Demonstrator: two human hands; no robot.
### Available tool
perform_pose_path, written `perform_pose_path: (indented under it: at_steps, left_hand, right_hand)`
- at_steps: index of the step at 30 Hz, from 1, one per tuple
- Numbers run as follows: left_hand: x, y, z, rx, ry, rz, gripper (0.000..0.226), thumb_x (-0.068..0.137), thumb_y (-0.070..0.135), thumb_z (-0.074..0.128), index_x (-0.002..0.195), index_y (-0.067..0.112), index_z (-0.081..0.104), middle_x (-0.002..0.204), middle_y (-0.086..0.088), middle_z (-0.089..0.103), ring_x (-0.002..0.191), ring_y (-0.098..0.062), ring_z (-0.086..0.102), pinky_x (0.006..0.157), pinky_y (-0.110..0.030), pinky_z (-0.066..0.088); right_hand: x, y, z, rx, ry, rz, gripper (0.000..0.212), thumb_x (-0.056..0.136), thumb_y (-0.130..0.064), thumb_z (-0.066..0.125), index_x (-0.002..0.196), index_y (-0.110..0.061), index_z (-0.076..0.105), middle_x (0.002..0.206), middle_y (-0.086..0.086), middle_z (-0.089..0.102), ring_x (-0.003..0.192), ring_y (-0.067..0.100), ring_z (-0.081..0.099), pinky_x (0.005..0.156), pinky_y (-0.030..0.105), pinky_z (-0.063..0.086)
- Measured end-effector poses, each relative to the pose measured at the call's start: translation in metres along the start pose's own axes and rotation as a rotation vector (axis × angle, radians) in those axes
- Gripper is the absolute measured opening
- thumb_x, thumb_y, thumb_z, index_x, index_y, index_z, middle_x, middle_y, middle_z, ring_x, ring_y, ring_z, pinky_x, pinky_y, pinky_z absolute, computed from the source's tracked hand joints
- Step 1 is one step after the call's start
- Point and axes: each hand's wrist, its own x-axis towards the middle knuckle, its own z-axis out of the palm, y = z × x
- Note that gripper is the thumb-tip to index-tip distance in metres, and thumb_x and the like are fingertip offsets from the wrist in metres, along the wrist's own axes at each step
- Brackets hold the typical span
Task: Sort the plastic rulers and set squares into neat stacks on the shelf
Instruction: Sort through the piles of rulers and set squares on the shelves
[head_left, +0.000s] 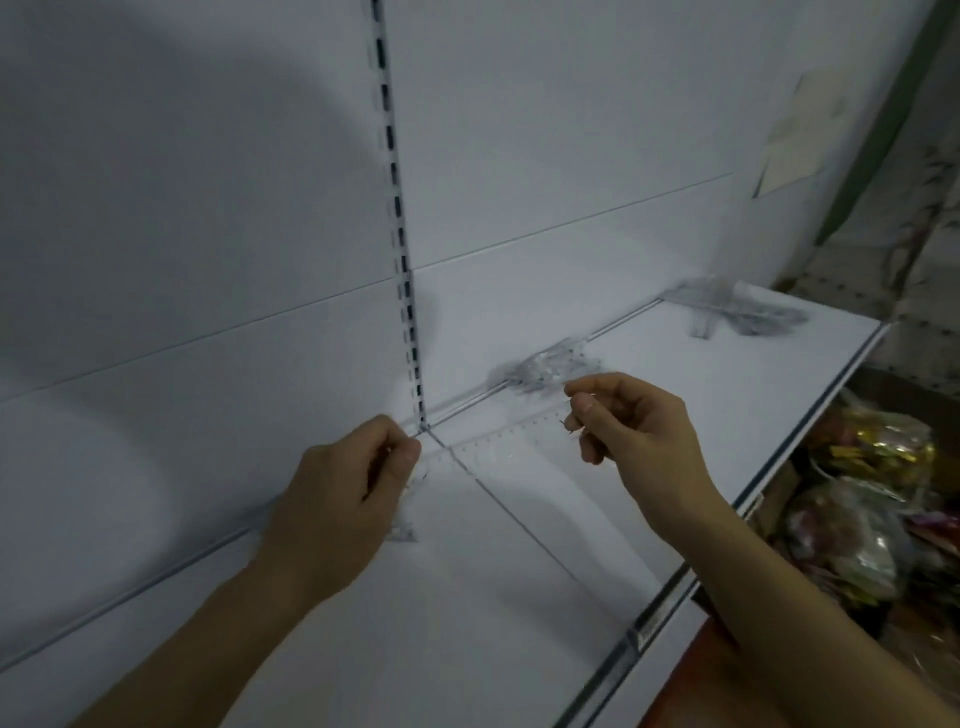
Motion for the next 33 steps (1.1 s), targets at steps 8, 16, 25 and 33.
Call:
perform_pose_path:
  at_steps: [8, 16, 25, 33]
  left_hand:
    - [0.114, 0.057, 0.160, -0.181, -0.090, -0.050, 0.020, 0.103, 0.036, 0.045, 0.085, 0.028, 0.052, 0.058, 0.000, 0.054, 0.050, -0.009, 0.045, 0.052, -0.036, 0.039]
    - [0.207, 0.104, 0.308, -0.040, -0.173, -0.042, 0.014, 0.097, 0.017, 0.057, 0.104, 0.029, 0.059, 0.096, 0.012, 0.060, 0.088, 0.003, 0.057, 0.075, -0.011, 0.045]
    - [0.231, 0.097, 0.356, 0.334, -0.106, 0.034, 0.015, 0.093, 0.024, 0.055, 0.106, 0.030, 0.057, 0.109, 0.016, 0.049, 0.097, -0.003, 0.045, 0.084, -0.029, 0.039]
    - [0.231, 0.095, 0.355, 0.339, -0.102, 0.035, 0.018, 0.091, 0.028, 0.050, 0.107, 0.028, 0.058, 0.110, 0.015, 0.050, 0.101, -0.005, 0.048, 0.088, -0.034, 0.044]
  right_hand:
    - [0.078, 0.045, -0.190, 0.098, 0.317, 0.142, 0.010, 0.097, -0.012, 0.063, 0.100, -0.007, 0.071, 0.082, 0.014, 0.071, 0.060, 0.018, 0.060, 0.063, 0.031, 0.053]
    - [0.183, 0.088, -0.335, 0.136, 0.386, 0.293, 0.018, 0.097, -0.004, 0.062, 0.114, -0.005, 0.065, 0.099, 0.015, 0.074, 0.082, 0.025, 0.076, 0.074, 0.031, 0.063]
    - [0.247, 0.115, -0.335, -0.400, 0.195, 0.123, 0.029, 0.093, -0.023, 0.071, 0.120, -0.020, 0.063, 0.117, -0.007, 0.064, 0.060, 0.015, 0.071, 0.053, 0.016, 0.054]
    - [0.252, 0.113, -0.346, -0.825, -0.033, -0.098, 0.040, 0.093, -0.037, 0.069, 0.132, -0.032, 0.059, 0.137, -0.011, 0.060, 0.116, 0.014, 0.062, 0.101, 0.029, 0.048]
